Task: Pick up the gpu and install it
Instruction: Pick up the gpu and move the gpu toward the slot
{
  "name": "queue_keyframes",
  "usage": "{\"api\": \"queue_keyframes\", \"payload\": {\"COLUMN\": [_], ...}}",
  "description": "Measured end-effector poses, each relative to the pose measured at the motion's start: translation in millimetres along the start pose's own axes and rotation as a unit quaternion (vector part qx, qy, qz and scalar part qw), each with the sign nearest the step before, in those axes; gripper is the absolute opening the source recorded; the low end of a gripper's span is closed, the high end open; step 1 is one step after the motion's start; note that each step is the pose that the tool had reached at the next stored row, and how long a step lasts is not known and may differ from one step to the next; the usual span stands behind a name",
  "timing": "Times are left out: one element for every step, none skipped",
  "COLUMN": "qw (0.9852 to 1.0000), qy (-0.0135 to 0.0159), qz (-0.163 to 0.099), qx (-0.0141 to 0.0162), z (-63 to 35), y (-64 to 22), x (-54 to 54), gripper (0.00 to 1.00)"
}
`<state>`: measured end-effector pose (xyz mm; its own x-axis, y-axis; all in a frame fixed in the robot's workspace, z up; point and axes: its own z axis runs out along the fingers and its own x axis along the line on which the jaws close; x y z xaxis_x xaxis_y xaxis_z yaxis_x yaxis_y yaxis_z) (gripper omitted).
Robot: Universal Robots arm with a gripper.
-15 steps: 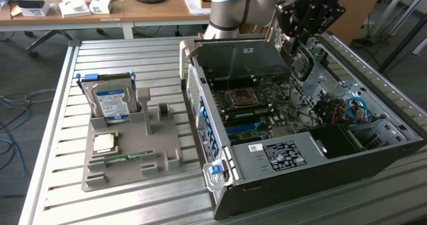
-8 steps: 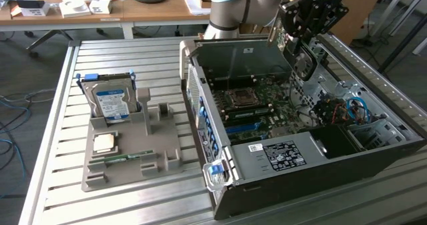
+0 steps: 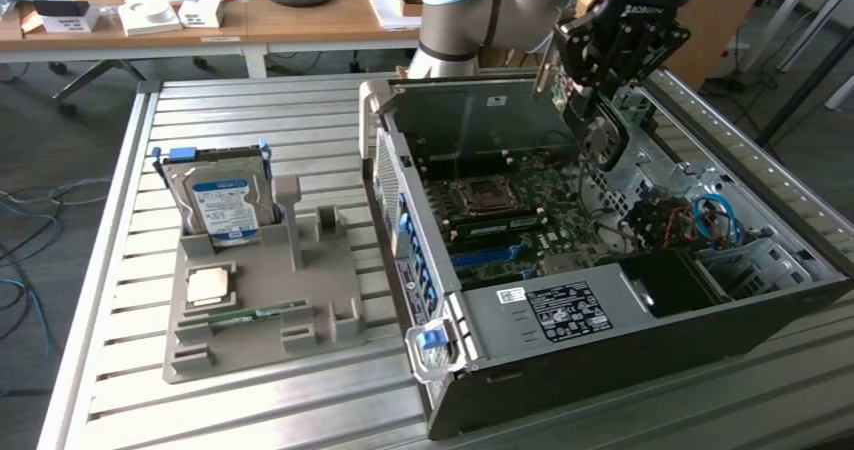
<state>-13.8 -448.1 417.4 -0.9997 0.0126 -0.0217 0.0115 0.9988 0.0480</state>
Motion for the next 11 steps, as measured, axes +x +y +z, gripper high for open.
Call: {"api": "queue_keyframes", "payload": {"qw": [1.0, 1.0, 1.0, 1.0, 1.0, 1.0, 1.0, 1.0, 1.0, 1.0, 1.0], "qy": [0.0, 0.0, 0.0, 0.0, 0.0, 0.0, 0.0, 0.0, 0.0, 0.0001, 0.0001], "qz": [0.0, 0.0, 0.0, 0.0, 0.0, 0.0, 0.0, 0.0, 0.0, 0.0, 0.0], "qx": [-0.0004, -0.0008, -0.0011, -0.0016, -0.0019, -0.0023, -0.0027, -0.003, -0.0034, -0.0037, -0.0043], "z": [2.0, 3.8, 5.6, 7.4, 9.2, 11.1, 12.8, 14.6, 16.4, 18.2, 20.2], "y": [-0.1, -0.2, -0.3, -0.3, -0.4, -0.5, -0.6, -0.7, -0.8, -0.9, -0.9], "x": [-0.1, -0.3, -0.4, -0.6, -0.8, -0.9, -1.1, -1.2, -1.4, -1.6, -1.8], "gripper": [0.26, 0.26, 0.26, 0.26, 0.26, 0.26, 0.26, 0.26, 0.26, 0.26, 0.26]}}
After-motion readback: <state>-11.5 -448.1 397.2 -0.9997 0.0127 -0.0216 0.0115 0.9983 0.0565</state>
